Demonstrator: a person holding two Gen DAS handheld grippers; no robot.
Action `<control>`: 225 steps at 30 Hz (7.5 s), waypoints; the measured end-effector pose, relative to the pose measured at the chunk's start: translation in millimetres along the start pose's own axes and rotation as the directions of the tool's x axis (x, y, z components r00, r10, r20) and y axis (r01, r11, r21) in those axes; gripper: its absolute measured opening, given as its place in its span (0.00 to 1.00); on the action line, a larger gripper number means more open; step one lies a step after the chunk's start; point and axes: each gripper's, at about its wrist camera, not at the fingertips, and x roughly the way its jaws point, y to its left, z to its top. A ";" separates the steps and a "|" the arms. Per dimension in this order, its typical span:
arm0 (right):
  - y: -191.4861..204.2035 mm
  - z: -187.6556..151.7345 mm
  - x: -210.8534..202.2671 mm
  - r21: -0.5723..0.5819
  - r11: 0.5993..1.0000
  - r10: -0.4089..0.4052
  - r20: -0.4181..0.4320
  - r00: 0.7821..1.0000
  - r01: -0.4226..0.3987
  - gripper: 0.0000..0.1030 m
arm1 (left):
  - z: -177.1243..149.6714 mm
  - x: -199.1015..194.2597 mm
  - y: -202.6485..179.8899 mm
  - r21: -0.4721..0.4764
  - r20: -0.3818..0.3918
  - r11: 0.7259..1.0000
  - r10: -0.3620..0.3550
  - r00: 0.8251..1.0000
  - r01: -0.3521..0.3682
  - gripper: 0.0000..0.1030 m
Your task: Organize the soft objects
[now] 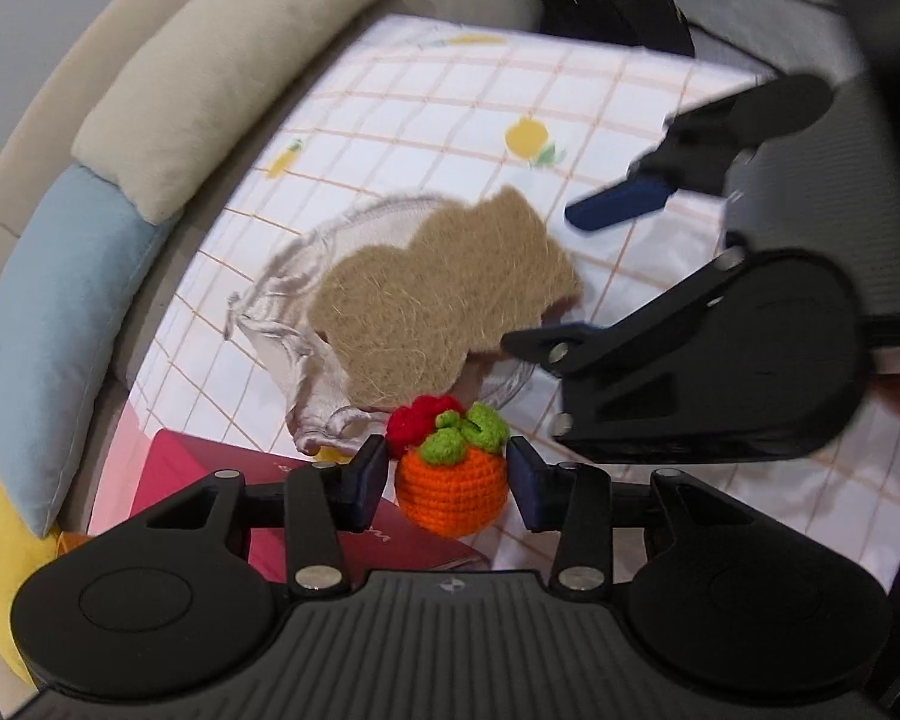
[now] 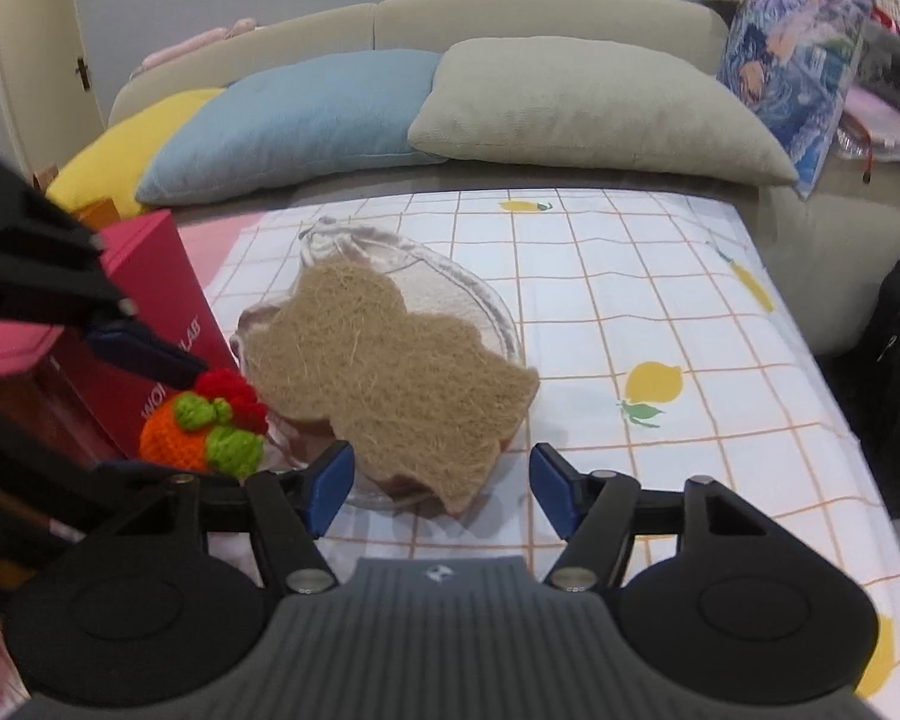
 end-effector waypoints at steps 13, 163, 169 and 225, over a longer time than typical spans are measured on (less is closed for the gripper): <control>1.4 -3.2 7.0 0.034 0.998 0.052 -0.024 0.998 -0.051 0.34 | -20.8 -29.2 -15.2 -0.112 0.071 0.993 0.047 0.996 -0.038 0.47; 309.2 80.5 50.9 -0.361 0.923 0.073 -0.180 0.981 -0.135 0.34 | -232.9 -2.4 181.4 -0.445 0.065 0.882 0.203 0.977 -0.154 0.63; 306.2 85.9 39.2 -0.360 0.923 0.082 -0.169 0.982 -0.139 0.44 | -232.3 -20.2 173.7 -0.427 0.097 0.889 0.225 0.969 -0.164 0.71; 127.1 -29.9 -125.5 0.073 0.996 -0.046 -0.131 0.990 0.056 0.71 | -185.5 -129.4 32.6 -0.643 0.378 0.728 0.030 0.925 0.238 0.75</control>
